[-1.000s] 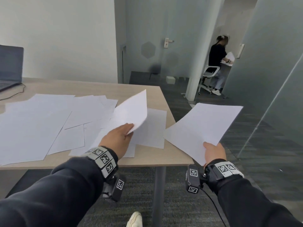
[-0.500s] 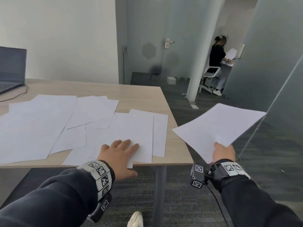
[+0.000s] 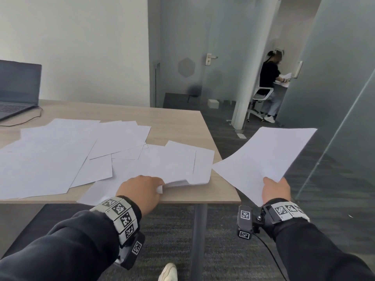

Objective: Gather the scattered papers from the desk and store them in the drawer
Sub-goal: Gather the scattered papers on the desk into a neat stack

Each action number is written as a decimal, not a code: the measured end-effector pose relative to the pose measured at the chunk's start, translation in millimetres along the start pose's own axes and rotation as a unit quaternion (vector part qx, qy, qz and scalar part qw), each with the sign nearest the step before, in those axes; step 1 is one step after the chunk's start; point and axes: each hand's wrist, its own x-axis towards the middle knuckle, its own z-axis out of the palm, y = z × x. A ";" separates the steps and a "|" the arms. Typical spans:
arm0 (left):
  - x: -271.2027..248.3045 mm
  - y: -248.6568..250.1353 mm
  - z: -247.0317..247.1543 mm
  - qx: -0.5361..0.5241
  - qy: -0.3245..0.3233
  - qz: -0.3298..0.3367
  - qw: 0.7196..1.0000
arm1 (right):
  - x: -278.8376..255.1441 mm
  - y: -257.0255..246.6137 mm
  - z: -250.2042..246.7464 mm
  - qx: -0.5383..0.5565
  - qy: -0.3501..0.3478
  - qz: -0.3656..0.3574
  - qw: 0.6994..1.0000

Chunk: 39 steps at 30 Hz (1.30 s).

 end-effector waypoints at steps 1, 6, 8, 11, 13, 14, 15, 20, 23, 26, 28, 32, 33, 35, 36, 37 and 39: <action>1.1 -0.9 -3.1 -0.023 0.013 -0.019 0.999 | -1.5 -1.6 -1.0 -0.002 -0.001 0.001 1.000; 7.1 -9.0 -14.0 -0.128 0.073 -0.071 0.987 | -13.6 -11.1 -6.2 -0.007 -0.004 0.011 1.000; 8.5 -10.5 -17.7 -0.144 0.099 -0.073 0.982 | -19.6 -14.9 -7.4 -0.004 -0.012 0.013 1.000; 8.6 -8.2 -21.1 -0.170 0.136 -0.057 0.974 | -22.8 -12.4 4.3 -0.041 -0.061 0.008 0.997; 6.2 -1.8 -21.1 -0.179 0.138 -0.033 0.974 | -28.1 -9.2 18.0 -0.070 -0.126 0.015 0.989; 4.1 2.8 -19.9 -0.175 0.134 -0.015 0.975 | -30.4 -6.2 25.0 -0.080 -0.161 0.025 0.983; 1.7 8.0 -18.2 -0.169 0.127 0.005 0.977 | -35.7 -5.4 31.2 -0.084 -0.196 0.033 0.976; -7.5 27.4 2.0 -0.104 0.091 0.097 0.986 | -67.6 -2.9 51.3 -0.017 -0.248 0.077 0.966; -9.2 29.8 15.7 -0.067 0.045 0.130 0.988 | -83.8 -5.1 53.7 0.048 -0.286 0.179 0.940; -16.1 30.6 17.9 -0.058 -0.015 0.164 0.985 | -89.7 -5.3 53.5 0.109 -0.302 0.227 0.919; -24.5 31.3 10.4 -0.082 -0.064 0.174 0.979 | -91.4 -5.7 51.3 0.110 -0.303 0.206 0.924; -20.9 16.3 5.1 -0.086 -0.027 0.100 0.991 | -92.1 -1.7 48.9 0.061 -0.319 0.155 0.933; -13.2 6.9 6.4 -0.074 -0.011 0.049 0.996 | -91.3 -0.3 48.7 0.058 -0.326 0.149 0.932; 1.1 -16.5 8.0 -0.044 -0.018 -0.067 0.997 | -89.9 2.1 48.3 0.054 -0.338 0.143 0.929; 6.0 -27.6 9.0 -0.036 -0.031 -0.109 0.993 | -89.8 3.5 48.0 0.040 -0.347 0.139 0.927; 8.5 -36.7 10.5 -0.031 -0.042 -0.131 0.990 | -90.4 5.1 47.9 0.016 -0.353 0.137 0.925; 9.0 -45.4 16.4 -0.018 -0.050 -0.133 0.990 | -93.6 7.6 47.8 -0.031 -0.375 0.139 0.916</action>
